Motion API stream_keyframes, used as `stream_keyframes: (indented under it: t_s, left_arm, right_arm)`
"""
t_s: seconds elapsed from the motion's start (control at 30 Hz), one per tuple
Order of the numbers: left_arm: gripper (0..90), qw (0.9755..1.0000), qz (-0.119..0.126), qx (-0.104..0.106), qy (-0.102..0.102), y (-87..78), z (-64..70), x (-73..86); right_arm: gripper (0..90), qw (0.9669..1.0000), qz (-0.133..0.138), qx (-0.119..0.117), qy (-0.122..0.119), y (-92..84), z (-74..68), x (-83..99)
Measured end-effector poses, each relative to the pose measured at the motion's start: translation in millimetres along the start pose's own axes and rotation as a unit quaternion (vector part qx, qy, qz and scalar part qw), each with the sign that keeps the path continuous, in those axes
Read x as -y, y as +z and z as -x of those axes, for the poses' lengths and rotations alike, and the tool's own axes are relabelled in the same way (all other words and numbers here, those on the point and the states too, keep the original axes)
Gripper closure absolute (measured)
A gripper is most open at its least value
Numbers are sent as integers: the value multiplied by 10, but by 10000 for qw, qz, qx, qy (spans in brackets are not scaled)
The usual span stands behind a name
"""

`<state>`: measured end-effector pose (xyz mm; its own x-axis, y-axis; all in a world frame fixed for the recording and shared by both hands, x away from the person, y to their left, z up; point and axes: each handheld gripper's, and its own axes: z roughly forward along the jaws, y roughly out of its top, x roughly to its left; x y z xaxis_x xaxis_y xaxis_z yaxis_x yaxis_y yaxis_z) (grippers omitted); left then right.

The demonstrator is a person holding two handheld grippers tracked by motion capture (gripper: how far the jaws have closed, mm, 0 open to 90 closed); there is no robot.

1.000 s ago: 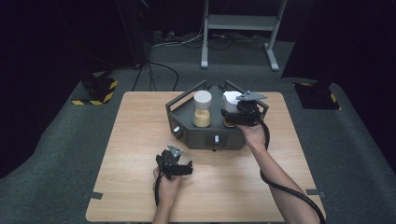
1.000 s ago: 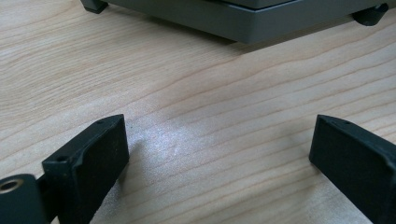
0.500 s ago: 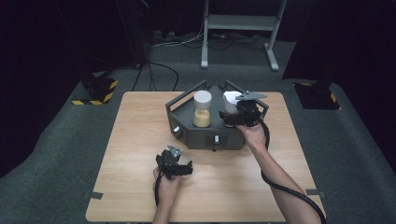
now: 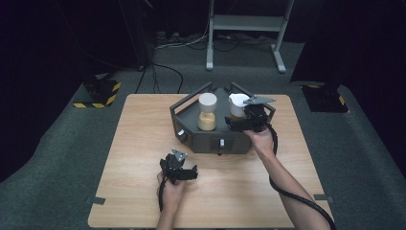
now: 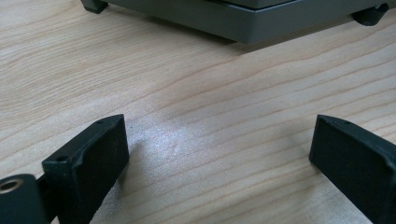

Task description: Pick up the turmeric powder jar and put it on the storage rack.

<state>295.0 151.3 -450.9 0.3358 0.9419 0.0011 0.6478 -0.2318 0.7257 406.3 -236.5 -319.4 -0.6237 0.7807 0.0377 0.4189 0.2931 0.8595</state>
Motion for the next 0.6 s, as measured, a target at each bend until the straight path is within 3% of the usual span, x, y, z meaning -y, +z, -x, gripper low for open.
stream_keyframes:
  t_s: [0.6]
  left_arm:
    - [46, 10000, -2, 1, 1, 0, -1, -1]
  right_arm:
    - [89, 10000, 52, -25, -25, -75, -13, 102]
